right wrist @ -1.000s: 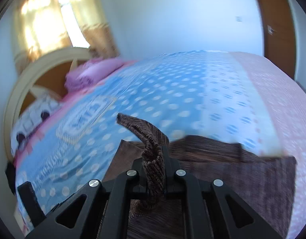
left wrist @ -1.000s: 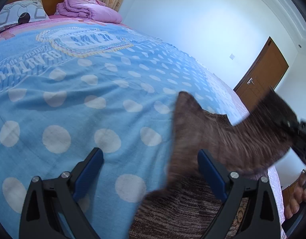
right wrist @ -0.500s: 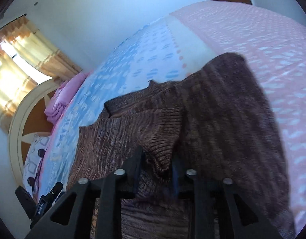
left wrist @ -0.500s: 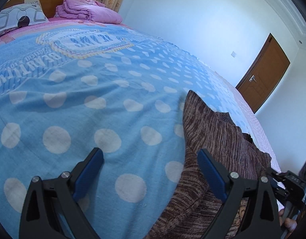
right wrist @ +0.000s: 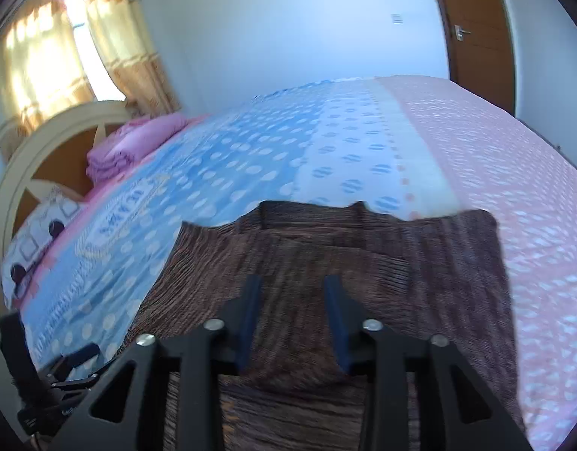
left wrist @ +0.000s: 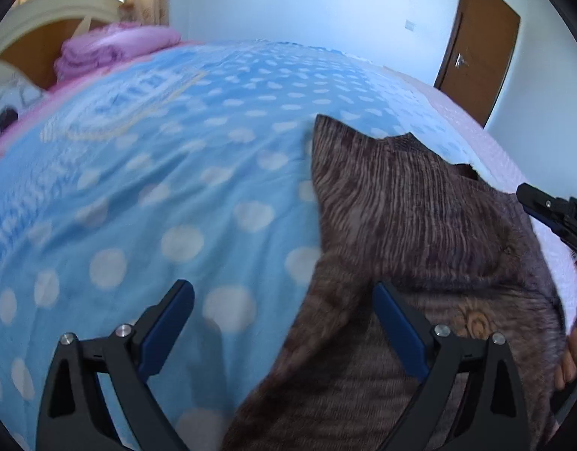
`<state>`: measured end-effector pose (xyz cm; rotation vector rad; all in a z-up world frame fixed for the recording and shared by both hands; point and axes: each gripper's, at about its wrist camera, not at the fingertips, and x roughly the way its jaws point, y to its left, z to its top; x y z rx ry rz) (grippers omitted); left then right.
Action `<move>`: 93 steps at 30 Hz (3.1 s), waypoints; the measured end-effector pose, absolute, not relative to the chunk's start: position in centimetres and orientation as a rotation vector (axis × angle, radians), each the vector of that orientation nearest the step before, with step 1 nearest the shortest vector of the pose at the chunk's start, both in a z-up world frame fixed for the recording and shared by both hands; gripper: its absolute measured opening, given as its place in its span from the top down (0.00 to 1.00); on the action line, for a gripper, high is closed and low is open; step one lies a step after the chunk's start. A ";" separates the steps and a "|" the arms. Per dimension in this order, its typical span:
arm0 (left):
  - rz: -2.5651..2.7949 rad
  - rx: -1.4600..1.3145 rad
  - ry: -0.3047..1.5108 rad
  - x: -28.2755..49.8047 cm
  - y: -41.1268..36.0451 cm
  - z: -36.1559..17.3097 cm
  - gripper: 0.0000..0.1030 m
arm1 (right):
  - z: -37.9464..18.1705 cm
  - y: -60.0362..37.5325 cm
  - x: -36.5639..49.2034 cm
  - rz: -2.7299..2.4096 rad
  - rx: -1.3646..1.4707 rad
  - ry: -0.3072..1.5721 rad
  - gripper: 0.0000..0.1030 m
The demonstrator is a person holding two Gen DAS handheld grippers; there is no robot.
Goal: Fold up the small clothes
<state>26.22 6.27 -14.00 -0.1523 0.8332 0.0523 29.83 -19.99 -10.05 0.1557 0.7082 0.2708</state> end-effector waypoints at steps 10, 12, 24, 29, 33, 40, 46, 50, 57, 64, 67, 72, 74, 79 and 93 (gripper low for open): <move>0.423 -0.184 0.867 27.4 10.3 -15.5 0.18 | -14.8 -22.5 27.1 0.294 0.100 0.872 0.68; 0.390 -0.259 0.877 27.2 11.6 -15.8 0.18 | -15.4 -23.9 26.0 0.289 0.127 0.892 0.68; 0.172 -0.190 0.824 27.4 8.5 -13.8 0.11 | -9.8 -18.6 31.5 0.407 0.142 0.751 0.54; 0.144 -0.304 0.794 25.7 10.8 -15.3 0.11 | -11.8 -11.1 37.7 0.487 0.012 0.825 0.43; 0.115 -0.438 0.720 25.0 12.4 -15.6 0.09 | -14.8 -5.7 40.9 0.595 -0.044 0.941 0.44; 0.069 -0.474 0.666 24.8 12.4 -15.6 0.02 | -16.3 -1.4 41.4 0.549 -0.170 0.915 0.87; 0.065 -0.484 0.650 24.3 12.4 -15.6 0.02 | -16.7 0.6 42.9 0.616 -0.011 0.935 0.96; 0.067 -0.467 0.651 24.4 12.1 -15.7 0.01 | -16.4 0.6 43.0 0.634 0.001 0.943 0.94; 0.068 -0.455 0.658 24.5 12.0 -15.7 0.00 | -10.1 -8.4 36.6 0.547 0.113 0.761 0.50; 0.082 -0.439 0.671 24.8 11.8 -15.7 0.00 | -13.5 -15.8 33.9 0.341 -0.069 0.913 0.65; 0.084 -0.437 0.675 24.8 11.8 -15.8 0.00 | -14.6 -17.5 31.5 0.338 -0.091 0.927 0.65; 0.097 -0.420 0.689 25.0 11.6 -15.8 0.00 | -15.4 -20.9 25.9 0.318 -0.012 0.939 0.65; 0.096 -0.420 0.693 25.1 11.6 -15.8 0.00 | -16.1 -22.8 23.4 0.294 0.023 0.941 0.64; 0.079 -0.429 0.710 25.1 11.9 -15.9 0.00 | -14.5 -26.8 17.1 0.214 0.130 0.905 0.64; -0.326 -0.070 0.768 11.4 10.8 -12.5 0.00 | -10.4 -34.0 2.7 0.079 0.190 0.865 0.33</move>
